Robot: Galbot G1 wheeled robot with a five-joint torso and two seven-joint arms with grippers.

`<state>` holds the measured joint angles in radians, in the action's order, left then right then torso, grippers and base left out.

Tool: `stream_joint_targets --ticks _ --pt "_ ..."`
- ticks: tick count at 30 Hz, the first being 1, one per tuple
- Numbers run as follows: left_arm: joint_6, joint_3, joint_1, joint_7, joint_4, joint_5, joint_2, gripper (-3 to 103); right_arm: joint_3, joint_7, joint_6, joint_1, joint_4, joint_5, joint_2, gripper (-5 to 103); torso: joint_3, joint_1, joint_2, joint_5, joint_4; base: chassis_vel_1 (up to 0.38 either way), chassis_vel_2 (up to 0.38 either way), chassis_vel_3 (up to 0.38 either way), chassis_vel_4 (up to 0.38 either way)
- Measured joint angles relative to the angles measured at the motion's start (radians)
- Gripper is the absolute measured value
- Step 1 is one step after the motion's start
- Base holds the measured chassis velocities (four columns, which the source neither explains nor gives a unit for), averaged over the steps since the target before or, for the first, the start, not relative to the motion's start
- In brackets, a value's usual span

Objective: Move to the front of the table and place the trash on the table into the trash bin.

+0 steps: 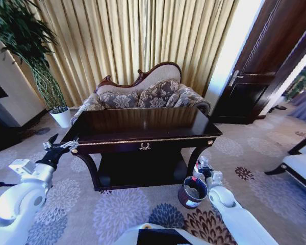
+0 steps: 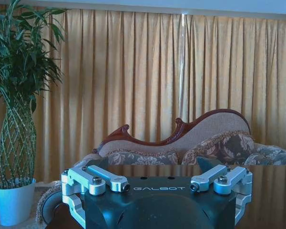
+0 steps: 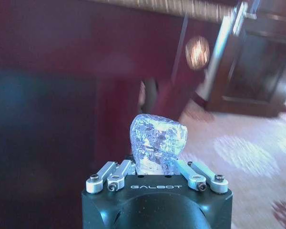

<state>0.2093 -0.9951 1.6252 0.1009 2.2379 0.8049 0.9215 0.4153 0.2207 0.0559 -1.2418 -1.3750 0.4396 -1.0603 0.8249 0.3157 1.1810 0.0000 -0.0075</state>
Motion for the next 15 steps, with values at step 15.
stream_joint_targets --ticks 15 --pt "-0.033 -0.030 0.006 0.001 -0.008 0.008 -0.011 100 -0.015 -0.029 -0.074 0.206 0.355 -0.135 -0.117 30 0.000 0.000 0.000 0.0000 -0.0001 0.000 0.000 0.000 0.000"
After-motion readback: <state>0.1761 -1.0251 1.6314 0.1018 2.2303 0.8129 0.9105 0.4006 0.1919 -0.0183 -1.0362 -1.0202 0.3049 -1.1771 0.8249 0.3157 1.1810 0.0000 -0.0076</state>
